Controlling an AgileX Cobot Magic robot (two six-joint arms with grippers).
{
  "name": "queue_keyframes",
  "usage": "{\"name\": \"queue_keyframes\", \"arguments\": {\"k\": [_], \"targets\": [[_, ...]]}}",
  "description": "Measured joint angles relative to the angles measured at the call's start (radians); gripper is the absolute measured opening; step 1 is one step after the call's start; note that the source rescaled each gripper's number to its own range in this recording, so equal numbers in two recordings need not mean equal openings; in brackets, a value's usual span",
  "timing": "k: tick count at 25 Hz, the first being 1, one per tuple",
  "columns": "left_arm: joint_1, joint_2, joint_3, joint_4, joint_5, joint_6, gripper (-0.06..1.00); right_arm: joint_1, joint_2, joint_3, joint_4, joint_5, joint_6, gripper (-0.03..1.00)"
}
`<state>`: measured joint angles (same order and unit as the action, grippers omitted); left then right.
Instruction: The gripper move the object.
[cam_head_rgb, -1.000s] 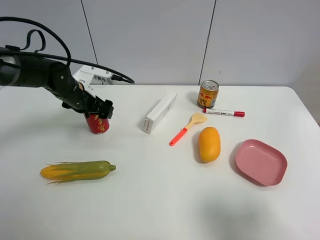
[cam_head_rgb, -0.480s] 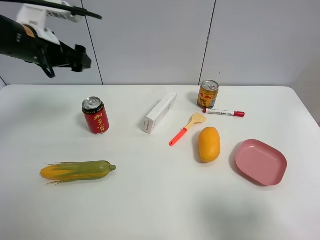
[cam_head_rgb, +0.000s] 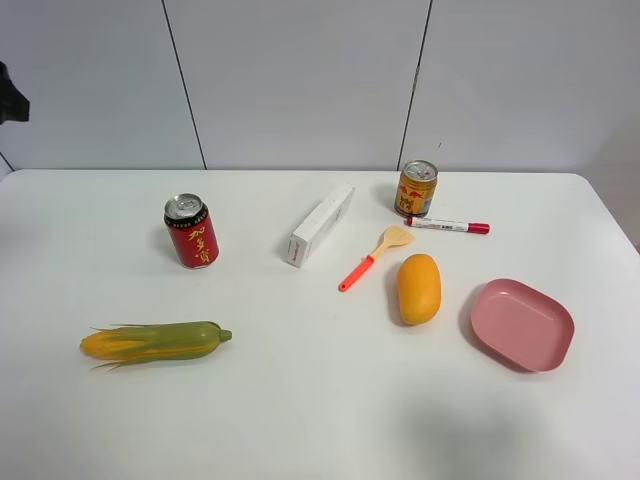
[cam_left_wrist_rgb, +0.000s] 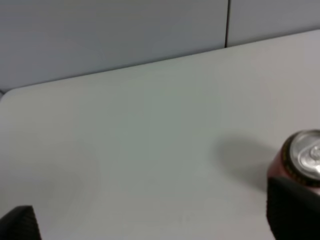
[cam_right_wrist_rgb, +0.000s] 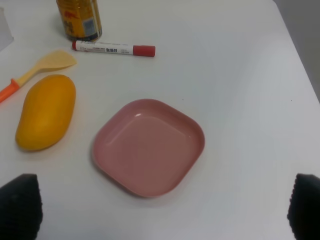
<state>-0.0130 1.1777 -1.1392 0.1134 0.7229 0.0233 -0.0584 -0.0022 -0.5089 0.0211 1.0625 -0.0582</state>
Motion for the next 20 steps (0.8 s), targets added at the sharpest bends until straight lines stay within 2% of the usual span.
{"name": "queue_keyframes", "arguments": {"k": [10, 20], "targets": [[0.001, -0.351, 0.0, -0.037, 0.282, 0.0, 0.98, 0.0, 0.0, 0.0, 0.0, 0.0, 0.0, 1.0], [0.001, -0.623, -0.001, -0.103, 0.432, 0.0, 0.98, 0.0, 0.0, 0.0, 0.0, 0.0, 0.0, 1.0]]}}
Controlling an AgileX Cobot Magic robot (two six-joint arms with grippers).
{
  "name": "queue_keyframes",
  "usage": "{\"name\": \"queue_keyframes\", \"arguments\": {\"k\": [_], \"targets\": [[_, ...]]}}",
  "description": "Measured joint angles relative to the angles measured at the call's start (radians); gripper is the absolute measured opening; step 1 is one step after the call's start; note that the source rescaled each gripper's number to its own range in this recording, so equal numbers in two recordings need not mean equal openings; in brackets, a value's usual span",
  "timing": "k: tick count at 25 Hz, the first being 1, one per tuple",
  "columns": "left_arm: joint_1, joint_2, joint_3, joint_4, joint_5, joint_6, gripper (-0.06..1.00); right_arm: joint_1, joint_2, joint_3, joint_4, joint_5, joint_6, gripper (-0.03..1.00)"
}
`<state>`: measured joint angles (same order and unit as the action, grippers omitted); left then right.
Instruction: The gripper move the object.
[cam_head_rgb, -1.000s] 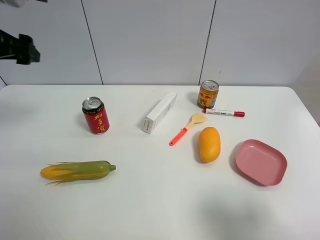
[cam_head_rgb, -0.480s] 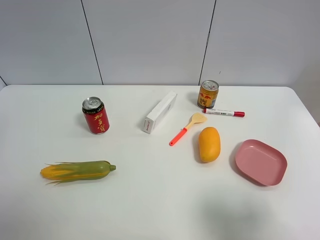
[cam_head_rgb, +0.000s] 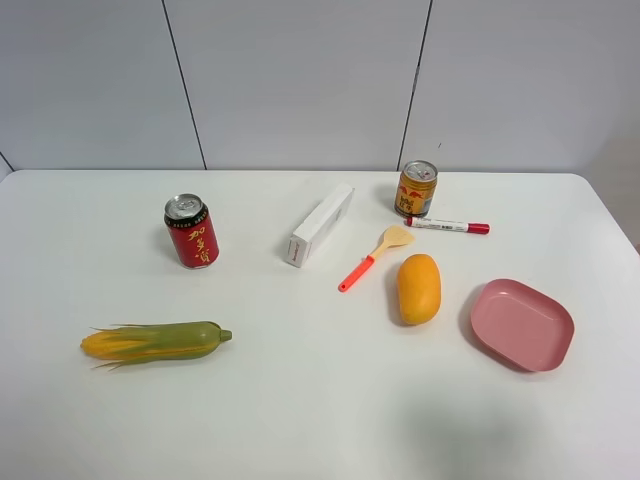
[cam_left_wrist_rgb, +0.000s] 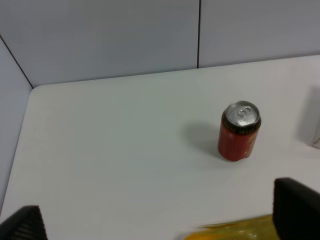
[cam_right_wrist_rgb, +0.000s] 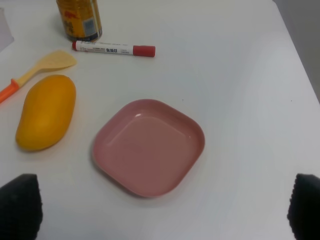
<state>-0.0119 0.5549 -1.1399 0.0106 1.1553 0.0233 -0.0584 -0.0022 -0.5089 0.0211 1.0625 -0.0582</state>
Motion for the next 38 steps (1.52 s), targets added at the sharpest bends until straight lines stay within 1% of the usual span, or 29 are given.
{"name": "queue_keyframes", "arguments": {"k": [8, 13, 19, 22, 33, 38], "targets": [[0.0, -0.103, 0.019, -0.011, 0.02, 0.0, 0.98, 0.0, 0.0, 0.0, 0.0, 0.0, 0.0, 1.0], [0.0, -0.18, 0.143, -0.017, 0.018, 0.0, 0.98, 0.0, 0.0, 0.0, 0.0, 0.0, 0.0, 1.0], [0.0, -0.266, 0.313, -0.02, -0.097, 0.0, 0.99, 0.0, 0.0, 0.0, 0.0, 0.0, 0.0, 1.0], [0.0, -0.296, 0.375, -0.021, -0.109, 0.0, 0.99, 0.0, 0.0, 0.0, 0.0, 0.0, 0.0, 1.0], [0.0, -0.483, 0.522, -0.022, -0.111, 0.0, 0.99, 0.0, 0.0, 0.0, 0.0, 0.0, 0.0, 1.0], [0.0, -0.55, 0.561, -0.022, -0.107, 0.0, 0.99, 0.0, 0.0, 0.0, 0.0, 0.0, 0.0, 1.0]]}}
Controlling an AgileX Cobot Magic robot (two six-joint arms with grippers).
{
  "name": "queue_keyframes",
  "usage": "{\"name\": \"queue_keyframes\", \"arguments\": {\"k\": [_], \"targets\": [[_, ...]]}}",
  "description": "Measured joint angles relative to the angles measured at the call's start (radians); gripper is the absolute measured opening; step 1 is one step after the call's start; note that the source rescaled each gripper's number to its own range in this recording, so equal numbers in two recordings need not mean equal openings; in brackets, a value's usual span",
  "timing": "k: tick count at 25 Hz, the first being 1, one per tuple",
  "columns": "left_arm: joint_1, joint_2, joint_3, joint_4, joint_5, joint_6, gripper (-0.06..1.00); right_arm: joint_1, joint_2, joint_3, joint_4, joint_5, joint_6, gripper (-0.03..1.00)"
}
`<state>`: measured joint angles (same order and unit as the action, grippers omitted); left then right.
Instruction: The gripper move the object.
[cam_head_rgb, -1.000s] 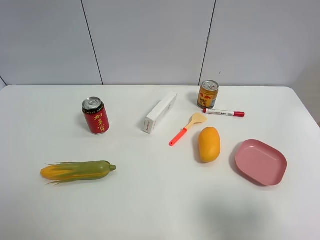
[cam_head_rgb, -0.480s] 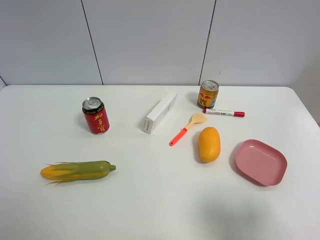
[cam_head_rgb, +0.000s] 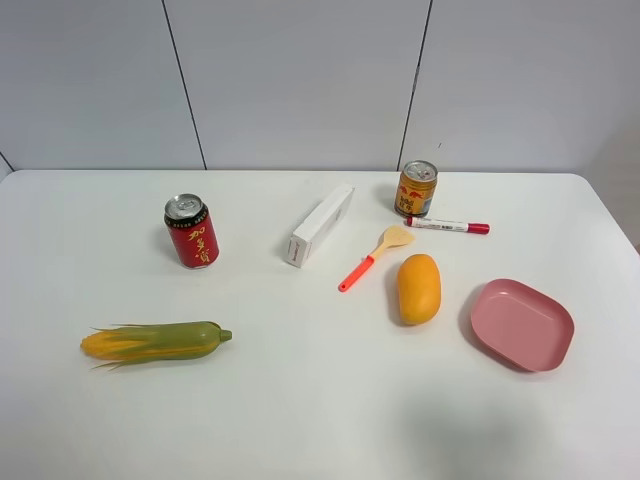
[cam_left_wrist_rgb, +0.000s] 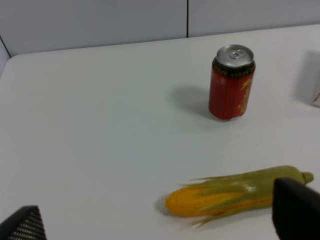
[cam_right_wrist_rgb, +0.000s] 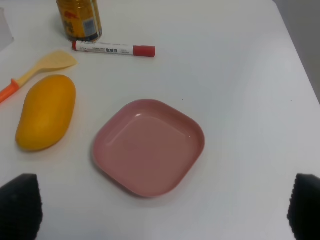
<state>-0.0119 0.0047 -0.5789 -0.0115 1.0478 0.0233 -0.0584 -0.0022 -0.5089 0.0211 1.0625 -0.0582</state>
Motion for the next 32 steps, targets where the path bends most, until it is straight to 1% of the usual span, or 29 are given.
{"name": "queue_keyframes", "arguments": {"k": [7, 32], "targets": [[0.0, -0.01, 0.068, -0.016, 0.006, 0.0, 1.0, 0.0, 0.0, 0.0, 0.0, 0.0, 0.0, 1.0], [0.0, -0.01, 0.07, -0.02, 0.006, 0.0, 1.0, 0.0, 0.0, 0.0, 0.0, 0.0, 0.0, 1.0]]}}
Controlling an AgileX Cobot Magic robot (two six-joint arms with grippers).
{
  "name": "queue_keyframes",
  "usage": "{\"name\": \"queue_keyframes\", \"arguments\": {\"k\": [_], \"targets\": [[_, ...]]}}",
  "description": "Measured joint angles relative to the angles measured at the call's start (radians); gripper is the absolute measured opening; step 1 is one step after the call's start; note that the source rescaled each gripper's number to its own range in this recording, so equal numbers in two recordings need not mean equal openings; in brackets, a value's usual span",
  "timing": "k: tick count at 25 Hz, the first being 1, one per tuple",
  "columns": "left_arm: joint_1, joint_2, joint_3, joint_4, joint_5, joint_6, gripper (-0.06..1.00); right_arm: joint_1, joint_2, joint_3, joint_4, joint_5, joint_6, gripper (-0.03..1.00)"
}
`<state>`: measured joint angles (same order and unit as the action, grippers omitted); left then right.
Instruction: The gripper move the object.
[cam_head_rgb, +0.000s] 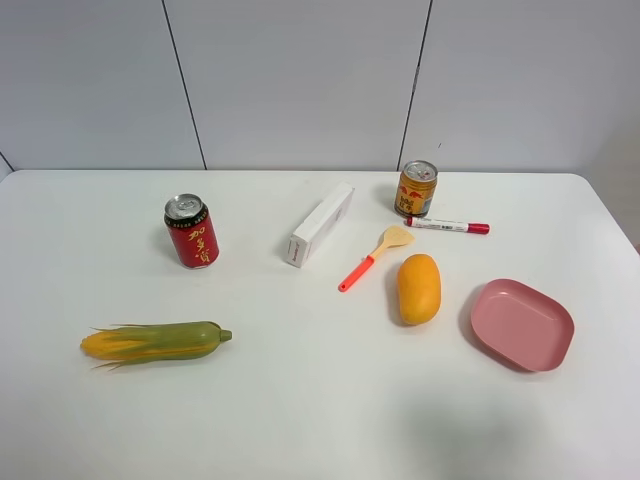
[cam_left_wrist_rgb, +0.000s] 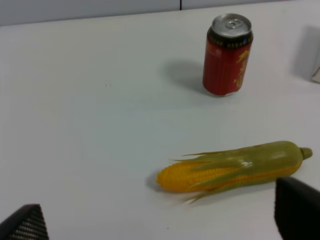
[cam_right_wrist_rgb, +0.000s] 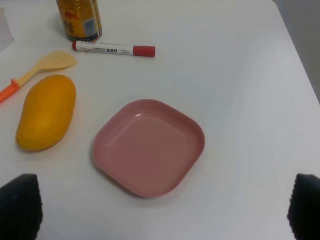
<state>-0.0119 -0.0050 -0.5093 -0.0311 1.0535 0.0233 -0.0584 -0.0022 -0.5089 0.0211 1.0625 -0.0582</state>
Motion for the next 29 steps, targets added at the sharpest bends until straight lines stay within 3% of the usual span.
{"name": "queue_keyframes", "arguments": {"k": [29], "targets": [[0.0, 0.0, 0.0, 0.0, 0.0, 0.0, 1.0, 0.0, 0.0, 0.0, 0.0, 0.0, 0.0, 1.0]]}}
